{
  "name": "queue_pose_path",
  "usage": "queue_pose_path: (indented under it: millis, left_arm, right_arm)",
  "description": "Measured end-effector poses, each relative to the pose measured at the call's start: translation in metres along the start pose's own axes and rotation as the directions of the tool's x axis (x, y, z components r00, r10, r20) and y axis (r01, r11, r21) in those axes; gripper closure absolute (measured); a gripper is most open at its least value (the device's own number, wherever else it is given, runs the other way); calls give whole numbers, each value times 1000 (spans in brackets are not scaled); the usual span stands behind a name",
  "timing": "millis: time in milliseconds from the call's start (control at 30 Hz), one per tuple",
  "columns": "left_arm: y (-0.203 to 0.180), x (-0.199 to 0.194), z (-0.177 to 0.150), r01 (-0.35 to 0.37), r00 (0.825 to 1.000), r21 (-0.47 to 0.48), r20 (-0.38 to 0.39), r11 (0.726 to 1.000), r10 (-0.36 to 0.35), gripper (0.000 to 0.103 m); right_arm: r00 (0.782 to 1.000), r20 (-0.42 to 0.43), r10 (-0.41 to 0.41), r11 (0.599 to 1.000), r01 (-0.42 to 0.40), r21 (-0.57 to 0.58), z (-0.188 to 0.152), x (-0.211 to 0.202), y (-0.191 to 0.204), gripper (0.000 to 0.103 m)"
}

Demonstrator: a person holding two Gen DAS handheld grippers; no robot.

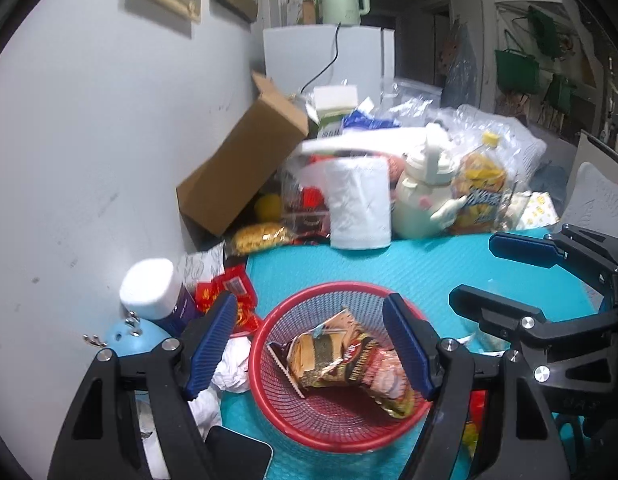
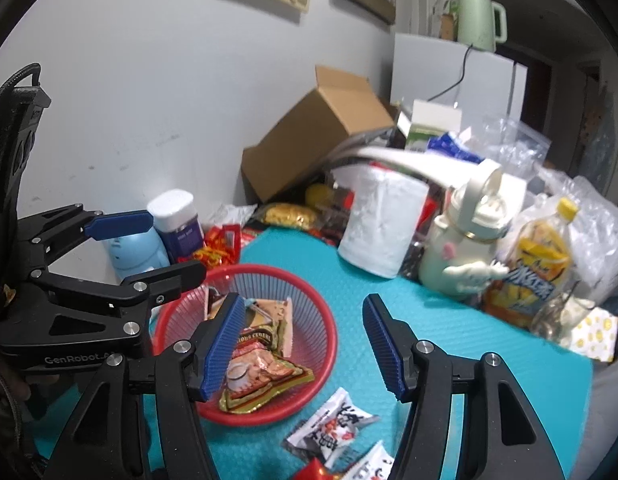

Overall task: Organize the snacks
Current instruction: 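Open both tools to drop the packets into the red basket, then move both open tools back toward the remaining snack pile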

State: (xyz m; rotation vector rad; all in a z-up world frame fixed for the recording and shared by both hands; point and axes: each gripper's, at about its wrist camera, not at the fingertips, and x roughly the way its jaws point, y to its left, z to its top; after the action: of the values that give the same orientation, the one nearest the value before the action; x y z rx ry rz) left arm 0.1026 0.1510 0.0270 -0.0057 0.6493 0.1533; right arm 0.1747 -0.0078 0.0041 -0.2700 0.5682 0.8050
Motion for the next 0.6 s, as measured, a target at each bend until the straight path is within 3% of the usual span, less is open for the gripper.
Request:
queue_pose_path:
  millis: [267,600]
  left_arm:
    - [-23,-42,3,35,998,19,55,999,-36,29]
    - [-56,-85,-9,97,990,71,93,993,-103,29]
  right_arm:
    - [996,79,-50,999,51,-4,-1,-58,1,41]
    - [983,116,-146,989,142,38,-29,-115,-6,41]
